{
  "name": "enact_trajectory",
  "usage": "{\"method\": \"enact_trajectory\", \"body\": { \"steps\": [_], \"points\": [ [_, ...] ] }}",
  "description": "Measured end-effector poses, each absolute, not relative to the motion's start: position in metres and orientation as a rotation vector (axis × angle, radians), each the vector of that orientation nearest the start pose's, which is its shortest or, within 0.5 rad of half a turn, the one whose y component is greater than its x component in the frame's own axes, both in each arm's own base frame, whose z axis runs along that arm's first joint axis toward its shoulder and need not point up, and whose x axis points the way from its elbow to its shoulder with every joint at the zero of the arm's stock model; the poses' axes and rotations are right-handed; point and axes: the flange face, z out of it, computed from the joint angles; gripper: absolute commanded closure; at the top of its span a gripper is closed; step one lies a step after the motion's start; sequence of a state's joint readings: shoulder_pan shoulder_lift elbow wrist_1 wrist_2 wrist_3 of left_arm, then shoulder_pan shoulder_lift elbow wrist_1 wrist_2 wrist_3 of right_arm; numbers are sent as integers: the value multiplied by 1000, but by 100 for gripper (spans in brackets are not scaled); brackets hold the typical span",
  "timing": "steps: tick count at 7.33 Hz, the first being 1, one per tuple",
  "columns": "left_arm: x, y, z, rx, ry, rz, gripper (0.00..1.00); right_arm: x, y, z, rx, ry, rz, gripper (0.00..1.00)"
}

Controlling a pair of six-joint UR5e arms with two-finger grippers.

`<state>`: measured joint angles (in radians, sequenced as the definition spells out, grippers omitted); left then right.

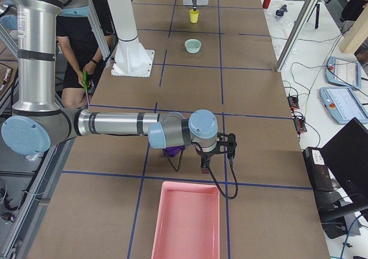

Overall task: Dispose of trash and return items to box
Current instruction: 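Lower the left gripper onto the yellow cup and close on its rim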

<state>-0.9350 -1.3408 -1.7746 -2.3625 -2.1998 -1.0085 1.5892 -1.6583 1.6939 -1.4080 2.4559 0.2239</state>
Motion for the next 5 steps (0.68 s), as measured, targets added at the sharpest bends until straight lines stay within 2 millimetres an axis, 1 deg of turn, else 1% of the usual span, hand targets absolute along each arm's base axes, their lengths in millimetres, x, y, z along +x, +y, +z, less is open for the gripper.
{"method": "enact_trajectory", "body": {
  "steps": [2, 3, 4, 5],
  "points": [
    [200, -381, 585, 54, 942, -87, 1, 65, -464, 615, 92, -897, 139, 0],
    [204, -380, 589, 53, 935, -80, 15, 65, -464, 616, 91, -897, 139, 0],
    [208, -379, 592, 58, 928, -77, 50, 65, -464, 616, 91, -897, 139, 0],
    [211, -379, 592, 58, 925, -80, 80, 65, -464, 616, 91, -897, 139, 0]
  ]
}}
